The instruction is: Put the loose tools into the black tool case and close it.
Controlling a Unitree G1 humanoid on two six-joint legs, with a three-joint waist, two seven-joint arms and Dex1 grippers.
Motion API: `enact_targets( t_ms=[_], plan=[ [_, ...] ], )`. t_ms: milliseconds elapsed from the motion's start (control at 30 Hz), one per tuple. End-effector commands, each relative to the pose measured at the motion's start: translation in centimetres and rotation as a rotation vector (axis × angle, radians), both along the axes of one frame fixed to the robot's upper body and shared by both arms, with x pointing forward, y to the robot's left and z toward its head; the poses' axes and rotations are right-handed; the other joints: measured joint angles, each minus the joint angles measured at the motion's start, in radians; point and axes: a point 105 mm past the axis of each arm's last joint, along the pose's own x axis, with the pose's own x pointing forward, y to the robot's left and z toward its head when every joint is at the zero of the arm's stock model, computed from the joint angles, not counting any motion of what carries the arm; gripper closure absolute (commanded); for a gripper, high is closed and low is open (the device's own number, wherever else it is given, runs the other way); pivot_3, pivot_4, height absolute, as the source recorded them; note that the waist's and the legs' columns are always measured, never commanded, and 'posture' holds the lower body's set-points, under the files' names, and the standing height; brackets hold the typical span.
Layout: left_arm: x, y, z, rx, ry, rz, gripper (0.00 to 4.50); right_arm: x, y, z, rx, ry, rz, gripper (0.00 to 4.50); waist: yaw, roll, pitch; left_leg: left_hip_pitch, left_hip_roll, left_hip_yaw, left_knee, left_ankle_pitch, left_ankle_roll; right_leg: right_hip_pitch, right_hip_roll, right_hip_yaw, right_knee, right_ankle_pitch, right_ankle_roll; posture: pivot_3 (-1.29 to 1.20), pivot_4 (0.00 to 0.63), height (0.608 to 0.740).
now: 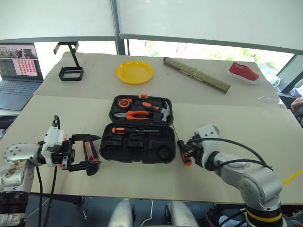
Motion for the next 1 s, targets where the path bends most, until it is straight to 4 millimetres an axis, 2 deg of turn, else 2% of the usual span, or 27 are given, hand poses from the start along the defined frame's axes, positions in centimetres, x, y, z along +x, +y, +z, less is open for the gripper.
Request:
enact_targets(
  t_ms=[33, 167, 267, 367, 467, 567, 733, 933, 1000],
  plan=[
    [0.2, -0.3, 0.8, 0.0, -0.043, -0.014, 0.0, -0.1, -2.0, -0.4, -0.005, 0.05, -0.059, 4.46, 0.0, 0.0, 0.0, 0.0, 0.0, 0.0, 0.0, 0.0, 0.0, 0.0, 0.0, 0.0, 0.0, 0.0, 0.0, 0.0, 0.15, 0.74],
    [0.2, -0.3, 0.7, -0.003, -0.045, -0.009, 0.0, 0.2, -3.7, 1.4, -0.012, -0.013, -0.04, 4.46, -0.001, 0.003, 0.002, -0.002, 0.0, 0.0, 0.0, 0.0, 0.0, -0.002, 0.0, 0.0, 0.0, 0.0, 0.0, 0.0, 0.15, 0.74],
    [0.3, -0.3, 0.6, -0.004, -0.046, -0.005, 0.0, -0.2, -3.8, 2.2, 0.025, -0.017, 0.021, 4.46, -0.001, 0.003, 0.002, -0.002, 0.0, 0.0, 0.0, 0.0, 0.0, -0.002, 0.0, 0.001, 0.0, 0.0, 0.0, 0.0, 0.15, 0.74],
    [0.3, -0.3, 0.6, -0.006, -0.047, -0.003, 0.0, -0.7, -3.5, 2.8, 0.029, 0.0, 0.079, 3.73, -0.001, 0.003, 0.002, -0.002, 0.0, 0.0, -0.001, 0.0, 0.0, -0.002, 0.0, 0.001, 0.0, 0.0, 0.0, 0.0, 0.15, 0.74],
    [0.3, -0.4, 0.6, -0.01, -0.05, -0.005, 0.0, -0.6, -2.7, 3.3, 0.035, 0.01, 0.087, 2.67, -0.005, 0.003, 0.002, -0.002, 0.0, 0.0, -0.001, 0.0, 0.0, -0.003, 0.001, 0.002, 0.0, 0.0, 0.0, 0.0, 0.15, 0.74],
    [0.2, -0.5, 0.6, -0.013, -0.052, -0.01, 0.0, -0.6, -1.6, 2.6, 0.026, 0.044, 0.091, 1.68, -0.005, 0.003, 0.002, -0.002, 0.001, 0.0, -0.001, 0.0, 0.0, -0.003, 0.002, 0.003, 0.0, 0.0, -0.001, 0.0, 0.15, 0.74],
    [0.1, -0.8, 0.5, -0.017, -0.05, -0.018, 0.0, 0.0, -0.9, 1.5, 0.006, 0.073, 0.042, 0.03, -0.001, 0.003, 0.002, -0.003, 0.0, 0.0, -0.001, 0.0, 0.0, -0.003, 0.0, 0.003, 0.0, 0.0, 0.0, 0.0, 0.15, 0.74],
    [-0.1, -0.8, 0.5, -0.016, -0.047, -0.019, 0.0, 0.4, -2.1, -1.5, -0.104, 0.153, -0.044, 0.03, -0.002, 0.003, 0.002, -0.002, 0.0, 0.0, -0.001, 0.0, 0.0, -0.004, 0.0, 0.003, 0.0, 0.0, 0.0, 0.0, 0.15, 0.74],
    [-0.1, -0.8, 0.5, -0.017, -0.05, -0.016, 0.0, 0.3, -2.5, -2.2, -0.119, 0.166, -0.069, 0.55, -0.003, 0.001, 0.001, -0.001, 0.0, 0.0, -0.001, 0.0, 0.0, -0.003, 0.001, 0.003, 0.0, 0.0, 0.0, 0.0, 0.15, 0.74]
  ],
)
